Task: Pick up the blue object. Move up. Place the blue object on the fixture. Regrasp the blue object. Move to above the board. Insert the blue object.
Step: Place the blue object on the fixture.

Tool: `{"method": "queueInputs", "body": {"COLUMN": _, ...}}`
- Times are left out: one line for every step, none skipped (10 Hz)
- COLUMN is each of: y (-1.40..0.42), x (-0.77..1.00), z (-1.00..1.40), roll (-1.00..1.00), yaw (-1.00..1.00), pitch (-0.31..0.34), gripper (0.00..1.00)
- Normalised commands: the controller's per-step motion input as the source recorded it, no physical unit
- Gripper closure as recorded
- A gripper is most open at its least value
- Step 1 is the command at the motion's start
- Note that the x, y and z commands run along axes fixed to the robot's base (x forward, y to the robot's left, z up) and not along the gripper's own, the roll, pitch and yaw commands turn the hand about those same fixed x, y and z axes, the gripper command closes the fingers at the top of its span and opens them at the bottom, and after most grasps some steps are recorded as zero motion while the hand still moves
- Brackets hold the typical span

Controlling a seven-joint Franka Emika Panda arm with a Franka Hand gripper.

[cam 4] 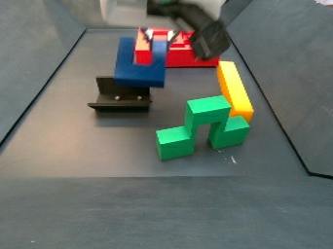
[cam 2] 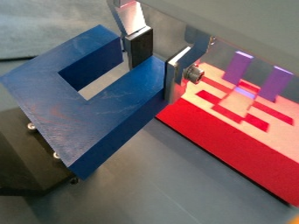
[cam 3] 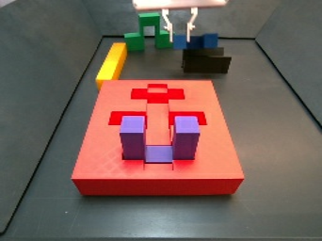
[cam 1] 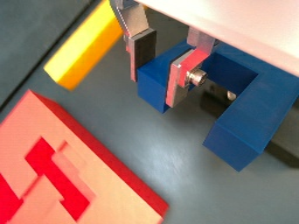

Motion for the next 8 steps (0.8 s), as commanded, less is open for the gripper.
{"method": "queueInputs", "body": {"y": 0.08, "x": 0.12, "z": 0.00, "roll": -0.29, "yaw": 0.00, "pitch": 0.000, "gripper": 1.00}}
{"method": "queueInputs", "body": {"y": 0.00, "x": 0.00, "z": -0.04, "roll": 0.00, "yaw": 0.00, "pitch": 0.000, "gripper": 1.00}}
{"method": "queueInputs", "body": {"y": 0.30, "x": 0.13, "z": -0.14, "roll": -0.65, "yaw": 0.00, "pitch": 0.000, "gripper": 1.00}}
{"method": "queueInputs", "body": {"y": 0.36, "x": 0.32, "z": -0.21, "roll": -0.97, "yaw": 0.00, "pitch": 0.040, "gripper": 1.00}}
{"method": "queueInputs", "body": {"y": 0.35, "x": 0.42, "z": -0.23, "roll": -0.94, "yaw": 0.02, "pitch": 0.117, "gripper": 1.00}}
{"method": "queueInputs", "body": {"y": 0.27, "x": 0.47, "z": -0.32, "roll": -0.80, "yaw": 0.00, "pitch": 0.243, "gripper": 1.00}}
{"method": "queueInputs", "body": {"y": 0.03, "x": 0.00, "z": 0.00, "roll": -0.06, "yaw": 0.00, "pitch": 0.000, "gripper": 1.00}}
{"method": "queueInputs", "body": {"y": 0.01, "x": 0.00, "z": -0.04, "roll": 0.00, "yaw": 0.00, "pitch": 0.000, "gripper": 1.00}}
